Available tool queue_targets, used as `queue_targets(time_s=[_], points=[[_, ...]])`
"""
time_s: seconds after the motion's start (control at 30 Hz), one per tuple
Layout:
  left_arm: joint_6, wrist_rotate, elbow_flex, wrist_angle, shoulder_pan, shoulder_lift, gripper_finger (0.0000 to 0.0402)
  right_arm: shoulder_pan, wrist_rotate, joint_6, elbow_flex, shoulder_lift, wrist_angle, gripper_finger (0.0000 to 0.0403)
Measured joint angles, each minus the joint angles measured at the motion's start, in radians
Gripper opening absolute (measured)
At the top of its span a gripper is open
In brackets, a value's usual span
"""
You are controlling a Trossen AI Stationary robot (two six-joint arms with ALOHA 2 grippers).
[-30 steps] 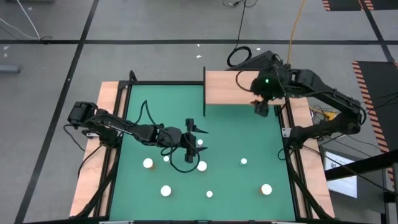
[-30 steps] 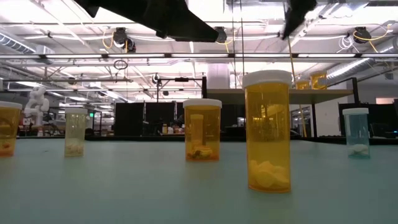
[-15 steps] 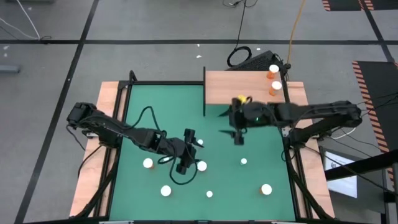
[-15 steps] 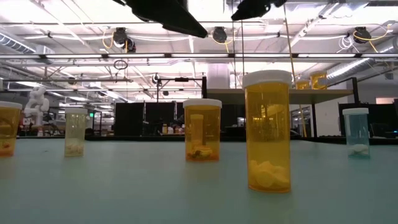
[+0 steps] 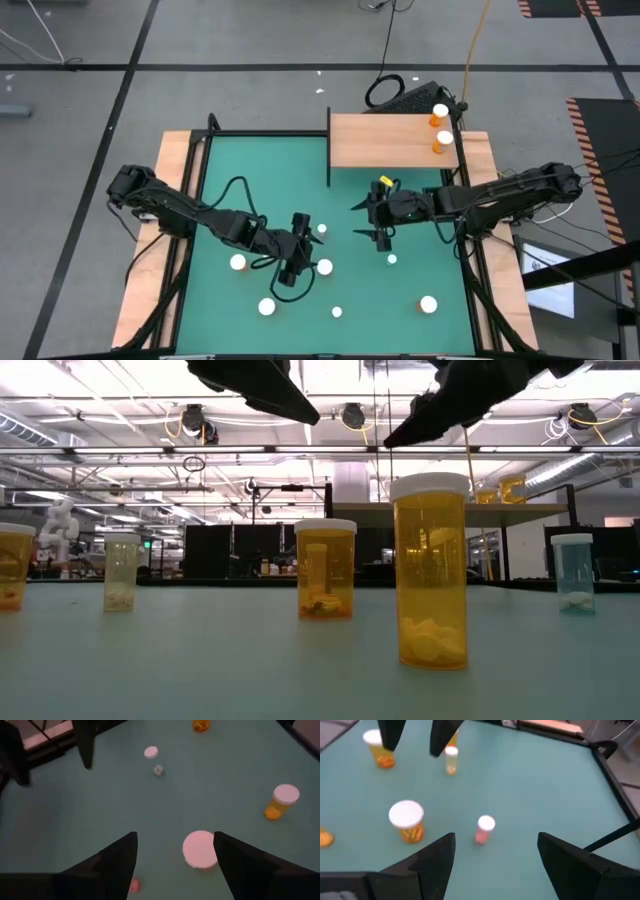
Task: Pick and place medicine bottles onto shelf by color
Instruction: Put the orange pill bottle on the shelf
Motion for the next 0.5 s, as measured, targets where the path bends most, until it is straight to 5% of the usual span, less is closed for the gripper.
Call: queue_targets(time_s=[0.5], points=[[-0.239, 0.027, 0.001, 0.095, -0.112, 0.0, 0.0264, 0.021, 0.0, -0.026, 0.02, -0.173, 0.014, 0.0279]])
